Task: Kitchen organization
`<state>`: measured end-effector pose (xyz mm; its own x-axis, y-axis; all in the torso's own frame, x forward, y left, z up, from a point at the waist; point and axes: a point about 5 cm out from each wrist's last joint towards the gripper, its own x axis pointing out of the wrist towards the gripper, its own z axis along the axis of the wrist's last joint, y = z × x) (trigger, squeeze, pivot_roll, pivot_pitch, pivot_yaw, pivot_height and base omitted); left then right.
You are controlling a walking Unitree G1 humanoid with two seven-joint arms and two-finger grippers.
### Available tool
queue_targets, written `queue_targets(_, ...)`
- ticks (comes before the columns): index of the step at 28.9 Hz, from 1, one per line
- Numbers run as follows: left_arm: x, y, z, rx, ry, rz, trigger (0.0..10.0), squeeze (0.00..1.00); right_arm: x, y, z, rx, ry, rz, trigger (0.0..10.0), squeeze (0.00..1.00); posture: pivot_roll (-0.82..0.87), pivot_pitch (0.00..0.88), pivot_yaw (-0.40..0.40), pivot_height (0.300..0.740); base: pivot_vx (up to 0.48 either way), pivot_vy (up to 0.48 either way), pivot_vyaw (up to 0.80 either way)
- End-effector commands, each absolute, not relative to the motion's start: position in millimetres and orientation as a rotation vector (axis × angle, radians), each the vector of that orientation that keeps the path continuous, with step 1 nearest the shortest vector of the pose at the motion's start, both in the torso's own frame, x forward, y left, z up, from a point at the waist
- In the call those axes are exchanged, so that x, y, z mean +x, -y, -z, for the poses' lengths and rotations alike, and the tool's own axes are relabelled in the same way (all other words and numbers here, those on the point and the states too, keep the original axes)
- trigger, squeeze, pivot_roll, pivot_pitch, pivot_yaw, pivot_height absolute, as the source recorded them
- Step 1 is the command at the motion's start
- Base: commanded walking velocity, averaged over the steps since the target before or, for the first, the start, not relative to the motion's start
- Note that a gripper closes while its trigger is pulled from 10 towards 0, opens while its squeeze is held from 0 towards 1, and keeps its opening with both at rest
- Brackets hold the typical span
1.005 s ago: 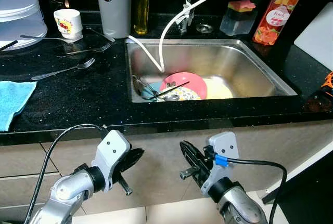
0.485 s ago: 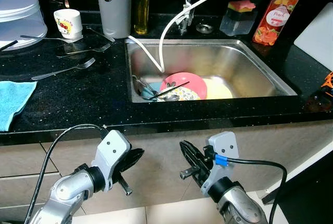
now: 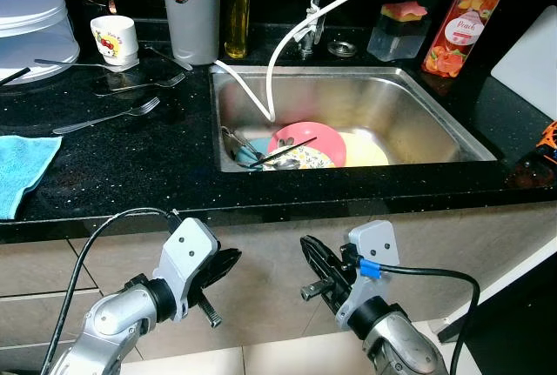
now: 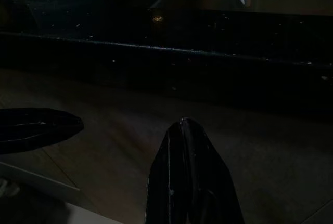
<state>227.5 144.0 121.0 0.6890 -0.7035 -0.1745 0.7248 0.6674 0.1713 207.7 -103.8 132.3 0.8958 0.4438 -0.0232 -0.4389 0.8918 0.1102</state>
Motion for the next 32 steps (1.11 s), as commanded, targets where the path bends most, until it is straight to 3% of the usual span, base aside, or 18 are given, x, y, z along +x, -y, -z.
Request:
queue_targets(1,225.5,-140.4,-118.1,0.225,-0.098,0.820,10.0,0.00,207.1,105.6,-128.6,0.104,-0.063,-0.453,10.0,0.00,0.16,0.017,-0.064,0.740,0.000,0.000,0.00)
queue_targets(32,225.6,-142.2,-120.3,0.226,-0.100,0.823,10.0,0.00,207.1,103.8,-131.0,0.113,-0.056,-0.450,10.0,0.00,0.16,0.036,-0.055,0.740,0.000,0.000,0.00)
